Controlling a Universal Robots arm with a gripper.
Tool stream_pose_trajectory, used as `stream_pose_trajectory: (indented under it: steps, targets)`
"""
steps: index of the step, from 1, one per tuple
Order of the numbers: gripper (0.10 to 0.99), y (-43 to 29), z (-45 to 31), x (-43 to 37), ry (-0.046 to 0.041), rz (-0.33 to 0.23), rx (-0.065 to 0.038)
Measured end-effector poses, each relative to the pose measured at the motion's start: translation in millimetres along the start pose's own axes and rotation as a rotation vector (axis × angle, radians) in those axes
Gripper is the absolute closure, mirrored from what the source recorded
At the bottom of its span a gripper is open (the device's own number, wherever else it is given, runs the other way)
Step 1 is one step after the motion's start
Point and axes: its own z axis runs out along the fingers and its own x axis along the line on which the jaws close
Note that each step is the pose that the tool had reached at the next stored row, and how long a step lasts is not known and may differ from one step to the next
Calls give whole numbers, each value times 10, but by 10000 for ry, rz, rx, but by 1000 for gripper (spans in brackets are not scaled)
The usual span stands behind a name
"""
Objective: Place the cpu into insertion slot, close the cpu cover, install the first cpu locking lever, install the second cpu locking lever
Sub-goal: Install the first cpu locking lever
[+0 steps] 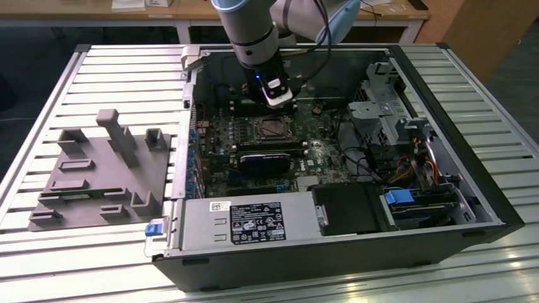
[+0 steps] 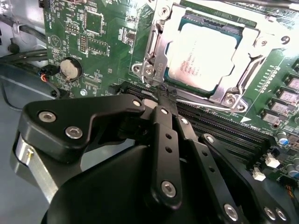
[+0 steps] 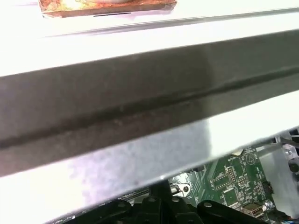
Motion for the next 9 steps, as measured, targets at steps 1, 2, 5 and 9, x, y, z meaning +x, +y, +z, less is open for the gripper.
stream_pose_trajectory:
  steps: [1, 2, 5, 9]
  targets:
    - [984, 1, -2, -1, 0, 0, -1]
    - [984, 1, -2, -1, -1, 0, -2]
    - [984, 10, -3, 6, 0, 1, 2]
    - [984, 30, 0, 16, 0, 0, 1]
